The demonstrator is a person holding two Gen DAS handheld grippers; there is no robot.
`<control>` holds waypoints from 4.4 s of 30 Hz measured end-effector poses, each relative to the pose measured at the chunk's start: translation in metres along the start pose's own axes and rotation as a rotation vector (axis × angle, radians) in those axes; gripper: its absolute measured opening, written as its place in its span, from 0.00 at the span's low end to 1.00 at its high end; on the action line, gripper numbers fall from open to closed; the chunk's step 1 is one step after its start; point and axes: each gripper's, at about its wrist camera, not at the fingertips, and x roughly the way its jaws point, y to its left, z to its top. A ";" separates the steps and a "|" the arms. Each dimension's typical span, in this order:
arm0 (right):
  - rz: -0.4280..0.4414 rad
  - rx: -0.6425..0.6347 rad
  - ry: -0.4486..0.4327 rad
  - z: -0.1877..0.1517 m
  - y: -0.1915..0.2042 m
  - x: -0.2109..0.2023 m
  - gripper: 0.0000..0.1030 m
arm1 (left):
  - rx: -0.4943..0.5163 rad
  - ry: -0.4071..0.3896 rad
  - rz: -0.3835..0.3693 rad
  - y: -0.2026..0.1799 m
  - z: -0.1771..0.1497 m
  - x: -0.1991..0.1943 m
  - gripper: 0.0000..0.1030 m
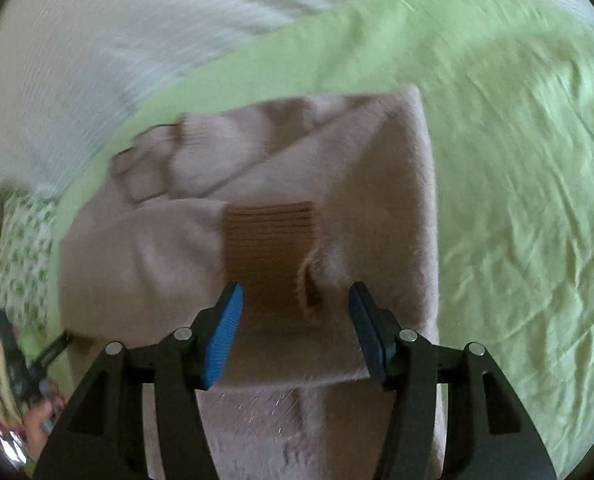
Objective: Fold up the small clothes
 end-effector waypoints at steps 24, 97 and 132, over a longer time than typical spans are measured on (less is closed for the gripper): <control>0.100 -0.061 -0.062 -0.012 -0.014 -0.056 0.04 | -0.096 0.024 -0.063 0.018 -0.013 -0.002 0.37; 0.001 -0.058 -0.001 -0.190 -0.040 -0.137 0.45 | -0.014 0.160 -0.230 0.068 -0.186 -0.127 0.67; 0.012 0.004 0.139 -0.325 -0.084 -0.159 0.45 | 0.159 0.313 -0.256 0.076 -0.302 -0.155 0.77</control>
